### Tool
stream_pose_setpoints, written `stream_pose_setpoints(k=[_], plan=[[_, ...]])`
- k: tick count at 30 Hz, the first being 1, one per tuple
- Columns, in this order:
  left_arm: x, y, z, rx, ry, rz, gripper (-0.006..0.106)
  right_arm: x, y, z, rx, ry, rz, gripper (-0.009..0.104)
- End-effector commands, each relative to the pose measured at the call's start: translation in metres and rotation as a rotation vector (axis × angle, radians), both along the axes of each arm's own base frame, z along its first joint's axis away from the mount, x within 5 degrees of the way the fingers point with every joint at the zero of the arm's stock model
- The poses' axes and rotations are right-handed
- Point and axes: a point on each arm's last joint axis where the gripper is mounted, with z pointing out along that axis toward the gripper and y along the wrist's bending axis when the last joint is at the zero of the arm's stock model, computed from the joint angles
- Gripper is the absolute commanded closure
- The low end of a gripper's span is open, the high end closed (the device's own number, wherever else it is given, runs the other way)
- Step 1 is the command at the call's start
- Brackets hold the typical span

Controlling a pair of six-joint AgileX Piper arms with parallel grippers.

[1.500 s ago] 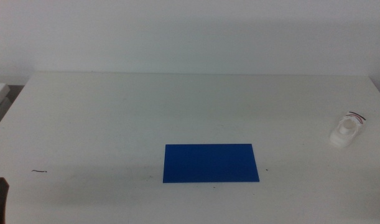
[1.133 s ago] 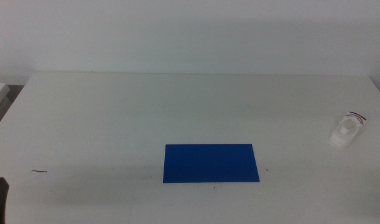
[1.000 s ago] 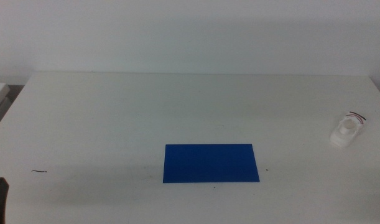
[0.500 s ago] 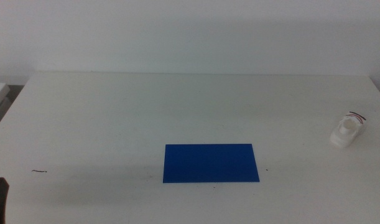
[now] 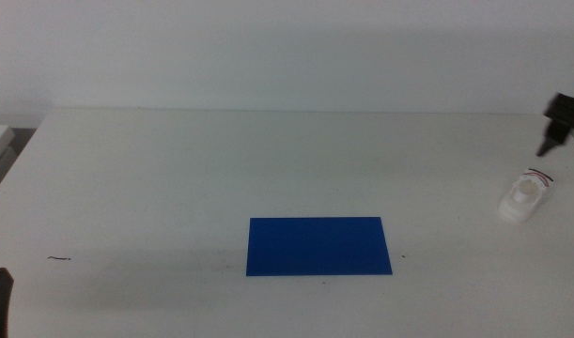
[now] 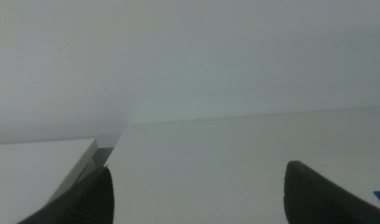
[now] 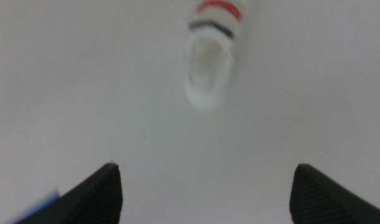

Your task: Use one arm to grab the shoe from the table and place it on the mat.

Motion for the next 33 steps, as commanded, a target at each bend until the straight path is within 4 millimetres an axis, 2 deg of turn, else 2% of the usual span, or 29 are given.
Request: stream_pose_setpoints(k=[1, 5, 8, 12, 18, 20, 22, 24, 26, 27, 30, 33], plan=[[0.000, 0.000, 0.000, -0.007, -0.006, -0.001, 0.007, 0.026, -0.005, -0.013, 0.010, 0.006, -0.076, 0.004], [0.000, 0.000, 0.000, -0.007, -0.006, -0.001, 0.007, 0.069, -0.009, -0.048, -0.008, 0.090, -0.112, 0.007], [0.000, 0.000, 0.000, -0.007, -0.006, -0.001, 0.007, 0.089, -0.010, -0.068, -0.011, 0.124, -0.114, 0.010], [0.000, 0.000, 0.000, -0.007, -0.006, -0.001, 0.007, 0.105, -0.014, -0.092, -0.049, 0.146, -0.130, 0.016], [0.000, 0.000, 0.000, -0.007, -0.006, -0.001, 0.007, 0.115, -0.022, -0.124, -0.092, 0.188, -0.162, 0.026], [0.000, 0.000, 0.000, -0.007, -0.006, -0.001, 0.007, 0.117, -0.023, -0.131, -0.089, 0.193, -0.162, 0.037], [0.000, 0.000, 0.000, -0.007, -0.006, -0.001, 0.007, 0.118, -0.023, -0.134, -0.091, 0.188, -0.156, 0.055], [0.000, 0.000, 0.000, -0.007, -0.006, -0.001, 0.007, 0.118, -0.023, -0.133, -0.098, 0.186, -0.144, 0.075], [0.000, 0.000, 0.000, -0.007, -0.006, -0.001, 0.007, 0.114, -0.015, -0.115, -0.106, 0.172, -0.126, 0.088], [0.000, 0.000, 0.000, -0.007, -0.006, -0.001, 0.007, 0.112, -0.006, -0.105, -0.117, 0.161, -0.104, 0.091], [0.000, 0.000, 0.000, -0.007, -0.006, -0.001, 0.007, 0.096, 0.032, -0.067, -0.180, 0.144, -0.010, 0.087], [0.000, 0.000, 0.000, -0.007, -0.006, -0.001, 0.007, 0.077, 0.090, -0.043, -0.171, 0.110, 0.108, 0.083]])
